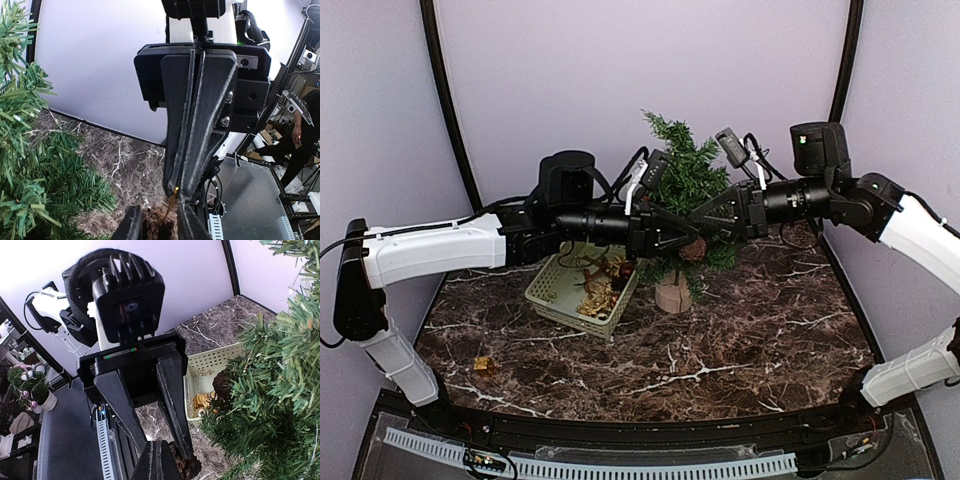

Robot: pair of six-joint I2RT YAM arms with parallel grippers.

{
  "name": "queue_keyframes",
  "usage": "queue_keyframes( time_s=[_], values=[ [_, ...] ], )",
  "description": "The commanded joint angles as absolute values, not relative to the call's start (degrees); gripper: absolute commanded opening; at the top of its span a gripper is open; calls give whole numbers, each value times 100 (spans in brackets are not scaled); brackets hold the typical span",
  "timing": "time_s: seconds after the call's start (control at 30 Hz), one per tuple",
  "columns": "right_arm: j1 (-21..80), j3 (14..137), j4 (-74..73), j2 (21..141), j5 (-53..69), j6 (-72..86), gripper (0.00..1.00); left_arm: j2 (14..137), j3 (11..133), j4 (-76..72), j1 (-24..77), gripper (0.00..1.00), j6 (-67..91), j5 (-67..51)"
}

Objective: Decorate the small christmas tree
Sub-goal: Hang the ornament pinecone on the branch.

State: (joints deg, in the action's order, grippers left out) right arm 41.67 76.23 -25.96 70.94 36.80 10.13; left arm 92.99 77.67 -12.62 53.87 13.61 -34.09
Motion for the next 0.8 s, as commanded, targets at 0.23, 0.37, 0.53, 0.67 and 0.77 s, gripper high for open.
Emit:
queue_keyframes(
  time_s=[0.23, 0.37, 0.53, 0.67, 0.77],
  values=[
    [4262, 7700, -2411, 7062, 3881, 906, 0, 9130, 7961, -1546, 5397, 14, 1342, -3631],
    [4263, 7677, -2398, 7043, 3830, 906, 0, 9085, 7898, -1587, 5405, 6, 1389, -3681],
    [4262, 7673, -2392, 7001, 3694, 905, 0, 9004, 7777, -1703, 5401, 5, 1452, -3708],
    [4263, 7665, -2402, 7003, 3683, 898, 0, 8959, 7741, -1739, 5397, 6, 1474, -3732],
    [4262, 7664, -2410, 6994, 3661, 896, 0, 8956, 7735, -1757, 5398, 7, 1492, -3772]
  ],
)
